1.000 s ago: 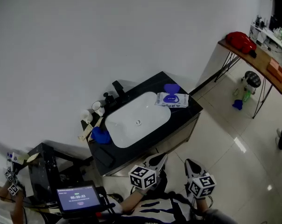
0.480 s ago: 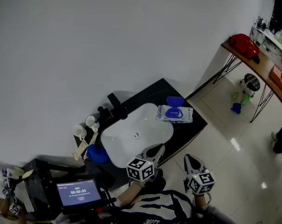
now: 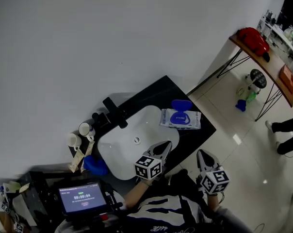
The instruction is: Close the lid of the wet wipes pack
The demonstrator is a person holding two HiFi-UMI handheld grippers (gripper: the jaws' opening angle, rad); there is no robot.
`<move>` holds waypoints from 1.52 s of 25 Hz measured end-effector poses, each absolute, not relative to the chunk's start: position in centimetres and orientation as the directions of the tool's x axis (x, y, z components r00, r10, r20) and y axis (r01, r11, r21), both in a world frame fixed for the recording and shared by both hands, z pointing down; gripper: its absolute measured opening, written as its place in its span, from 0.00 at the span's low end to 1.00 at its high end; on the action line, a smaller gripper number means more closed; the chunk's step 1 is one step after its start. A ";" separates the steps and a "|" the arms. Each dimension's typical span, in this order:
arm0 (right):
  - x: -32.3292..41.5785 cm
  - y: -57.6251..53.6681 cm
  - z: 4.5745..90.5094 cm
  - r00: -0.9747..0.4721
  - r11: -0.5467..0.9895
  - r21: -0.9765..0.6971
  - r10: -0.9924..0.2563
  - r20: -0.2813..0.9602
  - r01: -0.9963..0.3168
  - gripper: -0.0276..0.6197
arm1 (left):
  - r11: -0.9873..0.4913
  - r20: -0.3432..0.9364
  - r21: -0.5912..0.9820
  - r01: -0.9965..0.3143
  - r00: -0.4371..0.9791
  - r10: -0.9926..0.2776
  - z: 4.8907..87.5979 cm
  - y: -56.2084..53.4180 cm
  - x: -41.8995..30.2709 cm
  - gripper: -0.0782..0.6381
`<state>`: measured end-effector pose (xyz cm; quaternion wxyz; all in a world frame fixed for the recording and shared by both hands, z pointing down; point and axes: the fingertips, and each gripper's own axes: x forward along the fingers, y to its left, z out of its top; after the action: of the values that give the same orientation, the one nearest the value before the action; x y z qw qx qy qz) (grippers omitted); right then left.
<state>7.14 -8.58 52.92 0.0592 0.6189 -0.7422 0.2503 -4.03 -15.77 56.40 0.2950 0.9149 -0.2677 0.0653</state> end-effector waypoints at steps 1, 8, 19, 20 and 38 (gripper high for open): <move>7.6 -9.3 52.9 -0.231 0.115 -0.293 -0.886 0.402 -0.949 0.04 | -0.683 0.280 0.502 -0.531 0.846 -0.453 56.6 -16.2 -3.8 0.11; 10.2 -15.9 53.8 -0.293 0.177 -0.303 -0.870 0.396 -0.936 0.04 | -0.672 0.341 0.457 -0.583 0.813 -0.473 59.3 -20.2 -2.4 0.11; 13.0 -25.6 56.1 -0.497 0.380 -0.332 -0.751 0.434 -0.863 0.04 | -0.568 0.496 0.408 -0.715 0.696 -0.519 64.3 -26.1 1.1 0.11; 13.2 -26.4 56.5 -0.509 0.387 -0.342 -0.740 0.440 -0.857 0.04 | -0.558 0.511 0.405 -0.725 0.685 -0.519 64.8 -26.3 1.2 0.11; 10.4 -33.4 61.7 -0.662 0.535 -0.395 -0.548 0.511 -0.747 0.04 | -0.469 0.620 0.363 -0.805 0.584 -0.524 67.0 -26.7 1.0 0.11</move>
<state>10.41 -33.39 61.68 0.1651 0.3762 -0.8604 0.3015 1.02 -26.72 66.98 0.3238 0.8290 -0.4010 0.2171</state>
